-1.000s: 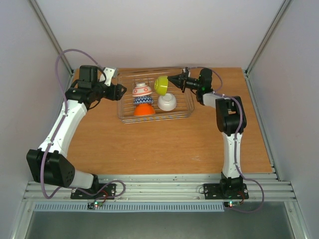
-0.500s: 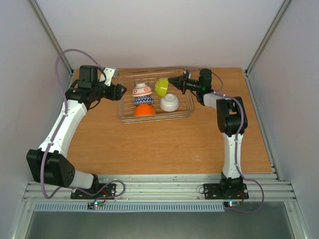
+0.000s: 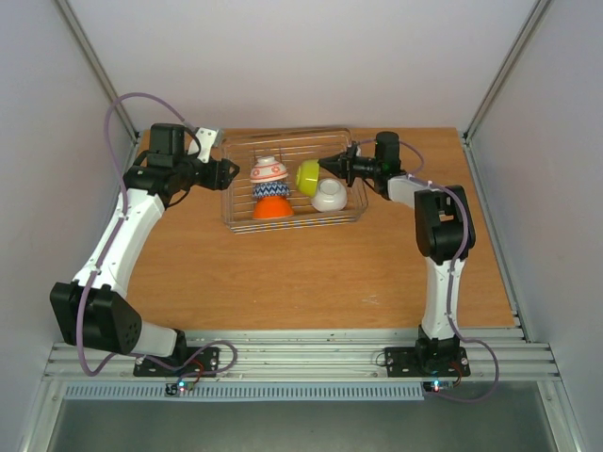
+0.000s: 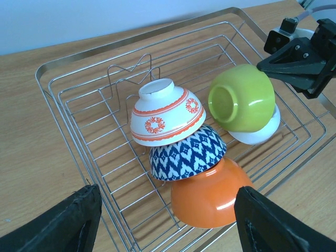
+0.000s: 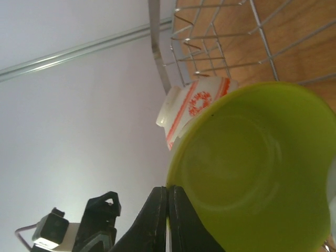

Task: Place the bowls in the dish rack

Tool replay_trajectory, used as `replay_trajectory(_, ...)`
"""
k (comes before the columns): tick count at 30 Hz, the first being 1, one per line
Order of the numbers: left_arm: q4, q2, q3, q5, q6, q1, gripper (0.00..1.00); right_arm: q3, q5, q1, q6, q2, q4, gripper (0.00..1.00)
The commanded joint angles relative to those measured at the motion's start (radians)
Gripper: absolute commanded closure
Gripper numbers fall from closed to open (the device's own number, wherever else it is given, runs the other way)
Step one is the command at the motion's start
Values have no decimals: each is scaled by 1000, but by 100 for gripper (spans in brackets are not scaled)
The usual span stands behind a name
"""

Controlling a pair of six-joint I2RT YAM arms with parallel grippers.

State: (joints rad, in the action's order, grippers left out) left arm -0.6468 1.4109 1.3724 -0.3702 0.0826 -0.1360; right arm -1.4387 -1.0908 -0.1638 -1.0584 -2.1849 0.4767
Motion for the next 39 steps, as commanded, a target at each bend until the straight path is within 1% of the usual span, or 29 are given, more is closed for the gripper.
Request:
replay_trajectory(1, 29, -18, -4, -9, 4, -1, 29, -30, 33, 4, 194, 80, -265, 96)
replay_trajectory(4, 29, -20, -3, -10, 3, -1, 29, -45, 54, 4, 252, 92, -358, 95)
replay_trajectory(14, 29, -25, -3, -11, 4, -1, 29, -69, 94, 4, 354, 91, -511, 95)
replay_trajectory(25, 29, -23, -3, -11, 4, -1, 29, -122, 216, 15, 576, 157, -786, 93)
replay_trajectory(34, 30, -22, -4, -13, 2, -1, 29, -133, 267, 39, 664, 165, -887, 92)
replay_trajectory(36, 29, -22, -3, -13, 2, -1, 29, -138, 287, 42, 683, 165, -912, 90)
replay_trajectory(39, 30, -19, -5, -16, 2, -1, 29, -159, 311, 46, 710, 163, -945, 77)
